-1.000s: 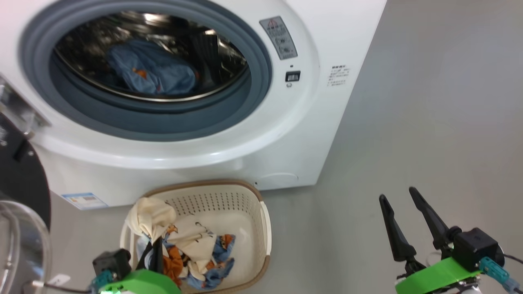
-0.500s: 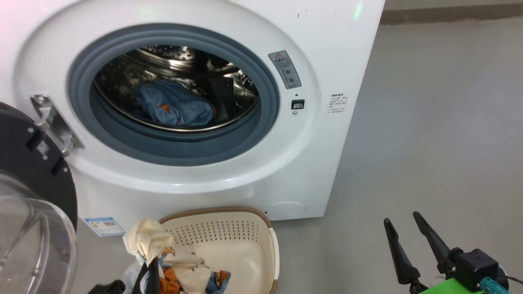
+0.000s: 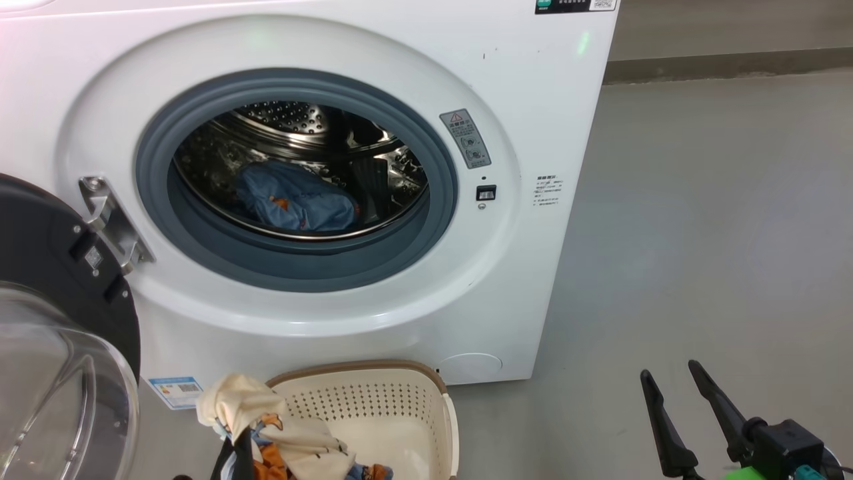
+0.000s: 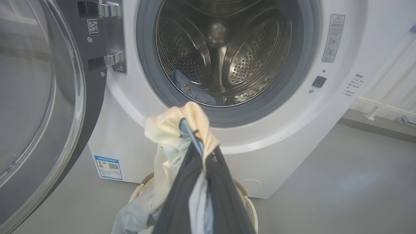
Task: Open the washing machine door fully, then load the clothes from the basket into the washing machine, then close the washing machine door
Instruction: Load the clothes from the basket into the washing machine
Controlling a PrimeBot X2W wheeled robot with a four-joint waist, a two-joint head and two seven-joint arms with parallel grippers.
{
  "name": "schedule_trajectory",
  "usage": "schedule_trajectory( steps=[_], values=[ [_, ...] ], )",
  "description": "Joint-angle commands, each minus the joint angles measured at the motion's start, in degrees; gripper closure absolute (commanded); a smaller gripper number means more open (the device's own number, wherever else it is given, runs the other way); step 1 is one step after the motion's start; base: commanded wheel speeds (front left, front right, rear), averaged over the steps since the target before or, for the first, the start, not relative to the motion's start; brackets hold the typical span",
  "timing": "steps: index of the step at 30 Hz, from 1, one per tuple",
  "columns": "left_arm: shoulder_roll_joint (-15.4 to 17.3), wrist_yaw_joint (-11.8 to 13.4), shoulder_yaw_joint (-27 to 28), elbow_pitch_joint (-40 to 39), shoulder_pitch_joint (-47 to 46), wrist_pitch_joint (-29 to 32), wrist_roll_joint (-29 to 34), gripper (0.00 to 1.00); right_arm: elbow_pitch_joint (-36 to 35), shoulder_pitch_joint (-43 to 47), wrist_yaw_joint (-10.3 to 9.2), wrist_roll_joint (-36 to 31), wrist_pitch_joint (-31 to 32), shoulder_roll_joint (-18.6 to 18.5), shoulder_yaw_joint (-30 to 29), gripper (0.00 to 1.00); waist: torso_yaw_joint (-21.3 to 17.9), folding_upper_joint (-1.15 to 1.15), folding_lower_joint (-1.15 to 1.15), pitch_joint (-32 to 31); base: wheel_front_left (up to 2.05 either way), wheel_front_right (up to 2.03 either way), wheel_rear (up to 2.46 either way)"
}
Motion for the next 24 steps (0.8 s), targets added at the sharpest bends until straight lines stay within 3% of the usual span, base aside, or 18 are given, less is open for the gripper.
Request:
schedule_trajectory(
  steps=[1,24],
  values=[
    [0.43,0.41,2.15,-1.96,-0.67,-0.79,0.56,1.0,-1.06,0.07,0.51,-0.8,-0.27,-0.44,0.97,0.0,-0.12,0.0,0.0,-0.15,0.0,0.0,0.0],
    [1.71,1.17,2.34,-5.84,0.94,-0.34,0.89,1.0,-1.28,0.24,0.51,-1.28,-0.27,-0.36,1.06,0.0,-0.31,0.0,0.0,-0.33,0.0,0.0,0.0]
  ],
)
